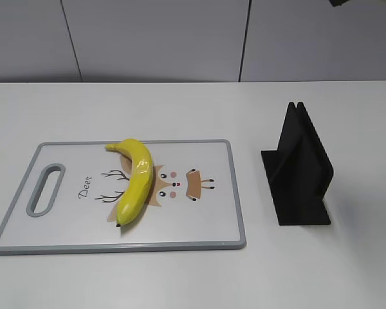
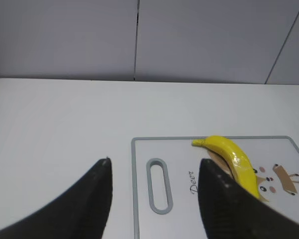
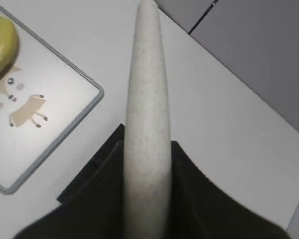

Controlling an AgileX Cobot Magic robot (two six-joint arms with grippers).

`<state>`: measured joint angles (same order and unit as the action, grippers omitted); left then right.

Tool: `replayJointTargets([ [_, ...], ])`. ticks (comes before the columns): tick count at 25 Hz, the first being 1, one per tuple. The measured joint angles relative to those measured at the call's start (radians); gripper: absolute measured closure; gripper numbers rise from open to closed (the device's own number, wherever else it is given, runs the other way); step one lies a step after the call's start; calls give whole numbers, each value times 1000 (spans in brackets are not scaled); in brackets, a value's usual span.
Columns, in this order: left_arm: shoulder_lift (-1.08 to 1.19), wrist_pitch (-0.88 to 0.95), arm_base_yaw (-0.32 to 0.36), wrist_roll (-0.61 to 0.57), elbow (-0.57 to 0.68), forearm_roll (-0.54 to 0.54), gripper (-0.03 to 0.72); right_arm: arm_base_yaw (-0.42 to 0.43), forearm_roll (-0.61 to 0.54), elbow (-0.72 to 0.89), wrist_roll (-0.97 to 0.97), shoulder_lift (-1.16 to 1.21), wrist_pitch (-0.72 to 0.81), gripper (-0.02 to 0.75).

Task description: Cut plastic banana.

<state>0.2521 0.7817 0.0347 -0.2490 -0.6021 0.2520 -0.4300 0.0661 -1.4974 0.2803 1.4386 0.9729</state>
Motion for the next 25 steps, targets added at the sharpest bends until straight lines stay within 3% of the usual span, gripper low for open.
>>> replayJointTargets([
  [6,173,-94,0,-142,-93,1,158,0,-26,-56,267,92,1,574],
  [11,370,-138,0,-246,-232,8,158,0,-141,-60,505,164,3,574],
  [17,637,-94,0,-551,-450,64,158,0,-310,-85,764,260,0,574],
  [25,964,184,0,-1061,-682,410,166,0,-489,-91,1018,375,5,574],
])
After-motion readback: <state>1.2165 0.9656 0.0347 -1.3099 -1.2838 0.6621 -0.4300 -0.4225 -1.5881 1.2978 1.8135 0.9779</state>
